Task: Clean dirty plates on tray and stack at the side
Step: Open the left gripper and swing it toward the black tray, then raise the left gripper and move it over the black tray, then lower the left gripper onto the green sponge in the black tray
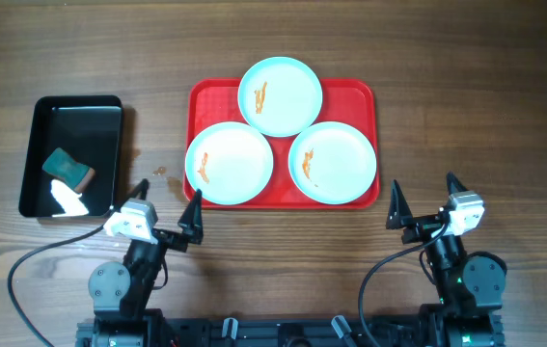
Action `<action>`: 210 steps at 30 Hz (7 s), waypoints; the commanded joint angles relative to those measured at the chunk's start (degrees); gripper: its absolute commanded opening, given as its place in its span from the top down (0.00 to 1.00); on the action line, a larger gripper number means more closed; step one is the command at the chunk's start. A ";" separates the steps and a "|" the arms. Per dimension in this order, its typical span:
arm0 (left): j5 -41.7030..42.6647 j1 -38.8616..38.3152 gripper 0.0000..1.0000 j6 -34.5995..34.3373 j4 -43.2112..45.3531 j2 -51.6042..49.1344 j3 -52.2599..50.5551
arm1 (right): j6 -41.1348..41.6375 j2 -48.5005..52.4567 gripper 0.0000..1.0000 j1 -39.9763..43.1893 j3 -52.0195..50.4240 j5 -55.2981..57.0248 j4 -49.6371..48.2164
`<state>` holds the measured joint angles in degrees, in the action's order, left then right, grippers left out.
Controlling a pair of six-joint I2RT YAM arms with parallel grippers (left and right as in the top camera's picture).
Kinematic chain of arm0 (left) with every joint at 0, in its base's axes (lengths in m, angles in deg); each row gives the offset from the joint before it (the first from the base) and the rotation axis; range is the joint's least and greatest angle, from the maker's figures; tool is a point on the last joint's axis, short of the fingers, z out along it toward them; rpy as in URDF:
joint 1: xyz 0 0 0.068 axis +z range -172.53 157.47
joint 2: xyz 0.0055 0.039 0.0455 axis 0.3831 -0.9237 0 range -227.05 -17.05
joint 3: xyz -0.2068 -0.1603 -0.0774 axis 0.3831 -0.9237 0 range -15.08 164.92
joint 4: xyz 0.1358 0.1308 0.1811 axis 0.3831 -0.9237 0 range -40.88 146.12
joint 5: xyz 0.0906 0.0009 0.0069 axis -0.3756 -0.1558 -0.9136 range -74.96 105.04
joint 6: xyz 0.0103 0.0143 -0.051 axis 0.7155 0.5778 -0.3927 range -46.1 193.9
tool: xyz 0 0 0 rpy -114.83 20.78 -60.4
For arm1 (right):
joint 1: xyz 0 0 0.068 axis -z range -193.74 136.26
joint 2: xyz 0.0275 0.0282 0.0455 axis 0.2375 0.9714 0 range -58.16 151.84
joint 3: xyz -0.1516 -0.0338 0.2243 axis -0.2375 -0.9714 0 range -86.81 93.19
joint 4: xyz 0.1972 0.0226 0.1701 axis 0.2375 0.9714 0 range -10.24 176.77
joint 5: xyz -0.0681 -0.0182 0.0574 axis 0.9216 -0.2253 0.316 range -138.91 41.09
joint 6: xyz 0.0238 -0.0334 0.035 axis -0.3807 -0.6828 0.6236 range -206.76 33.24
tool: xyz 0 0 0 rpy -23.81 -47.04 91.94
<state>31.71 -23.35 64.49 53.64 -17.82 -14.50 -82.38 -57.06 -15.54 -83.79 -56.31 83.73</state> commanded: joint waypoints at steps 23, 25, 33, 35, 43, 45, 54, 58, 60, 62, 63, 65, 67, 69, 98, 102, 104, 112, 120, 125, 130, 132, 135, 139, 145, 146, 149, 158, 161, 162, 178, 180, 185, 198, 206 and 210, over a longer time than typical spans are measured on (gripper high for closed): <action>21.81 -0.31 0.00 -22.56 8.09 0.35 -0.24 | -0.81 -0.83 0.00 0.28 -0.92 1.03 -0.31; 20.61 -0.31 0.00 -22.56 8.74 0.35 0.22 | -0.81 -0.83 0.00 0.28 -0.92 1.03 -0.31; 16.09 -0.31 0.00 -19.96 3.56 -4.04 6.27 | -0.81 -0.83 0.00 0.28 -0.92 1.03 -0.31; 13.62 -0.31 0.00 -16.20 -0.81 -6.78 9.31 | -0.79 -0.83 0.00 0.28 -0.92 1.03 -0.31; 1.92 -0.31 0.00 -14.80 -20.72 -23.87 26.97 | -0.83 -0.83 0.00 0.28 -0.92 1.03 -0.31; 3.93 -0.31 0.00 -14.82 -24.35 -27.82 31.01 | -0.83 -0.83 0.00 0.28 -0.92 1.03 -0.31; 30.34 -0.31 0.00 -20.61 -25.33 -35.15 35.87 | -0.81 -0.83 0.00 0.28 -0.92 1.03 -0.31; 33.97 -0.31 0.00 -20.76 -25.57 -35.15 35.87 | -0.81 -0.83 0.00 0.28 -0.92 1.03 -0.31; 34.40 -0.37 0.00 -21.42 -26.05 -35.15 35.89 | -0.83 -0.83 0.00 0.28 -0.92 1.03 -0.31; 34.32 -0.37 0.00 -22.21 -26.53 -35.26 35.89 | -0.81 -0.83 0.00 0.28 -0.92 1.03 -0.31; 34.32 -0.37 0.00 -22.21 -26.58 -35.54 35.89 | -0.81 -0.83 0.00 0.28 -0.92 1.03 -0.31; 34.29 -0.55 0.00 -22.01 -27.91 -36.63 36.26 | -0.81 -0.83 0.00 0.28 -0.92 1.03 -0.31; 34.16 -0.98 0.00 -19.71 -31.06 -38.86 37.66 | -0.83 -0.83 0.00 0.28 -0.92 1.03 -0.31; 31.87 -1.88 0.01 -16.55 -35.91 -41.86 40.24 | -0.81 -0.83 0.00 0.28 -0.92 1.03 -0.31; -1.75 -6.80 0.00 -12.44 -60.76 -56.35 62.16 | -0.81 -0.83 0.00 0.28 -0.92 1.03 -0.31; -1.77 -6.80 0.00 -12.44 -60.74 -56.35 62.16 | -0.81 -0.83 0.00 0.28 -0.92 1.03 -0.31; -1.77 -6.80 0.00 -12.44 -60.76 -56.35 62.16 | -0.81 -0.83 0.00 0.28 -0.92 1.03 -0.31; -1.73 -6.80 0.00 -12.44 -60.81 -56.35 62.16 | -0.81 -0.83 0.00 0.28 -0.92 1.03 -0.31; 2.54 -6.80 0.00 -12.46 -60.83 -56.35 62.16 | -0.81 -0.83 0.00 0.28 -0.92 1.03 -0.31; 5.60 -6.80 0.00 -12.41 -60.85 -56.35 62.16 | -0.83 -0.83 0.00 0.28 -0.92 1.03 -0.31; 5.60 -6.80 0.00 -12.41 -60.83 -56.35 62.16 | -0.81 -0.83 0.00 0.28 -0.92 1.03 -0.31; 5.60 -6.80 0.00 -12.44 -60.85 -56.35 62.16 | -0.83 -0.83 0.00 0.28 -0.92 1.03 -0.31; 5.57 -6.80 0.00 -12.44 -61.02 -56.35 62.14 | -0.81 -0.83 0.00 0.28 -0.92 1.03 -0.31; 4.70 -6.80 0.00 -12.44 -60.70 -56.39 62.12 | -0.83 -0.83 0.00 0.28 -0.92 1.03 -0.31; -1.36 -6.80 0.00 -12.50 -60.54 -57.42 62.10 | -0.81 -0.83 0.00 0.28 -0.92 1.03 -0.31; -2.19 -6.80 0.00 -12.74 -60.54 -57.72 62.10 | -0.81 -0.83 0.00 0.28 -0.92 1.03 -0.31; -8.48 -6.80 0.00 -17.03 -60.50 -59.71 62.10 | -0.81 -0.83 0.00 0.28 -0.92 1.03 -0.31; -22.64 -6.78 0.00 -24.57 -55.76 -69.51 62.10 | -0.81 -0.83 0.00 0.28 -0.92 1.03 -0.31; -23.96 -6.60 0.00 -24.55 -52.78 -73.16 62.10 | -0.81 -0.83 0.00 0.28 -0.92 1.03 -0.31; -25.42 -5.57 0.00 -24.65 -50.80 -75.10 62.12 | -0.81 -0.83 0.00 0.28 -0.92 1.03 -0.31; -25.53 18.69 0.00 -26.27 -40.59 -85.83 62.12 | -0.81 -0.83 0.00 0.28 -0.92 1.03 -0.31; -25.51 19.91 0.00 -25.75 -38.82 -88.56 62.12 | -0.81 -0.83 0.00 0.28 -0.92 1.03 -0.31; -25.55 22.45 0.00 -25.75 -30.32 -94.77 62.12 | -0.83 -0.83 0.00 0.28 -0.92 1.03 -0.31; -29.03 24.09 0.00 -19.30 -22.08 -98.12 62.10 | -0.81 -0.83 0.00 0.28 -0.92 1.03 -0.31; -29.59 25.20 0.00 -19.52 -22.08 -103.36 62.10 | -0.81 -0.83 0.00 0.28 -0.92 1.03 -0.31; -29.35 25.38 0.00 -19.52 -21.35 -104.21 62.10 | -0.81 -0.83 0.00 0.28 -0.92 1.03 -0.31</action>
<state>3.67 1.57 43.90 31.72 -121.16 46.83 -82.36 -57.08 -15.54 -83.81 -56.31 83.69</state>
